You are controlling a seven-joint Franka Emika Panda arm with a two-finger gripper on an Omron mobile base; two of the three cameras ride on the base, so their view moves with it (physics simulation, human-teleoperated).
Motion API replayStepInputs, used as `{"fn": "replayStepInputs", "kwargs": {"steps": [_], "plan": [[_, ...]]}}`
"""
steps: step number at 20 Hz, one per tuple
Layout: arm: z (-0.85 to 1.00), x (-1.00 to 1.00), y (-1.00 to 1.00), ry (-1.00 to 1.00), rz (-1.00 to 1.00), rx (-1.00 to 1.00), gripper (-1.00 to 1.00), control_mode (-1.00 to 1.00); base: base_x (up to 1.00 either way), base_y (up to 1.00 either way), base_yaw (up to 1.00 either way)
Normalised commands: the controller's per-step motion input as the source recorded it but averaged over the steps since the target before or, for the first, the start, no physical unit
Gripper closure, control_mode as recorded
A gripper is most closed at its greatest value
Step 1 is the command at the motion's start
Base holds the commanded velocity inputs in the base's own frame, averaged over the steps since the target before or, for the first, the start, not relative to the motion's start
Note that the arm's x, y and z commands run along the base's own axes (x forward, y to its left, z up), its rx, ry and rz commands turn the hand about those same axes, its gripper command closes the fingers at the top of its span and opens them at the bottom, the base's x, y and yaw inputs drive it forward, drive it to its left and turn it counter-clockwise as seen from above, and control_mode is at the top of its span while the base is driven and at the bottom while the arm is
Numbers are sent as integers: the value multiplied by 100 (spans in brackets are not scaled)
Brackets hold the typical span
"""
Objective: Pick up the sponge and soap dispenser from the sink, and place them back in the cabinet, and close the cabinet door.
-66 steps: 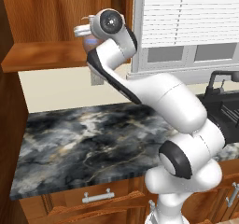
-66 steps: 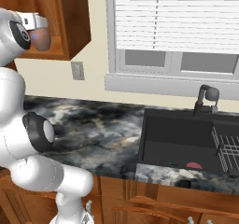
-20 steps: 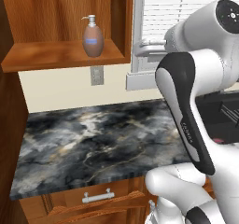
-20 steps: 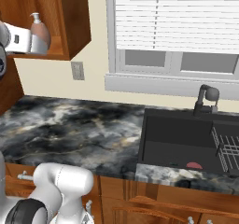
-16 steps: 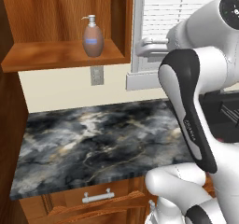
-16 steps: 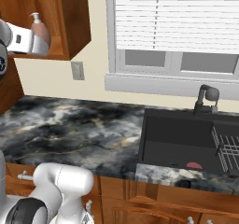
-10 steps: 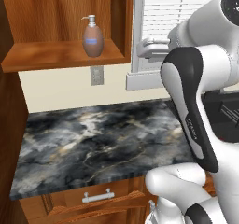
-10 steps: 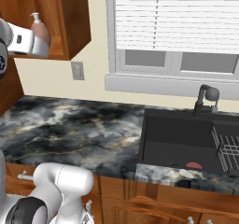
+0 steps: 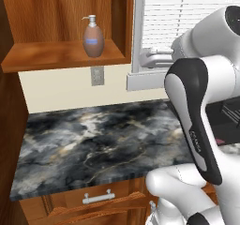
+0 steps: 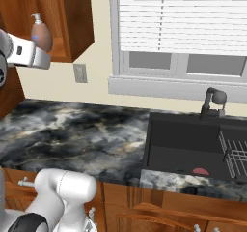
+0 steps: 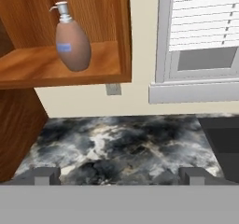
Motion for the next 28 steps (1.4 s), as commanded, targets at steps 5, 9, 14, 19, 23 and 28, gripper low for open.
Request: {"fn": "replayStepInputs", "kwargs": {"steps": [5,9,14,19,23,28], "plan": [[-22,-13,-3,8,1,0,-100,-100,0,0,0],[-21,-10,-1,10,2,0,-100,-100,0,0,0],[-15,-4,0,10,0,-1,-100,-100,0,0,0],[-14,-1,-8,7,0,-3,-100,-100,0,0,0],[-16,-3,-14,0,0,-2,-100,-100,0,0,0],[-15,-1,-10,0,0,-1,-100,-100,0,0,0]]}}
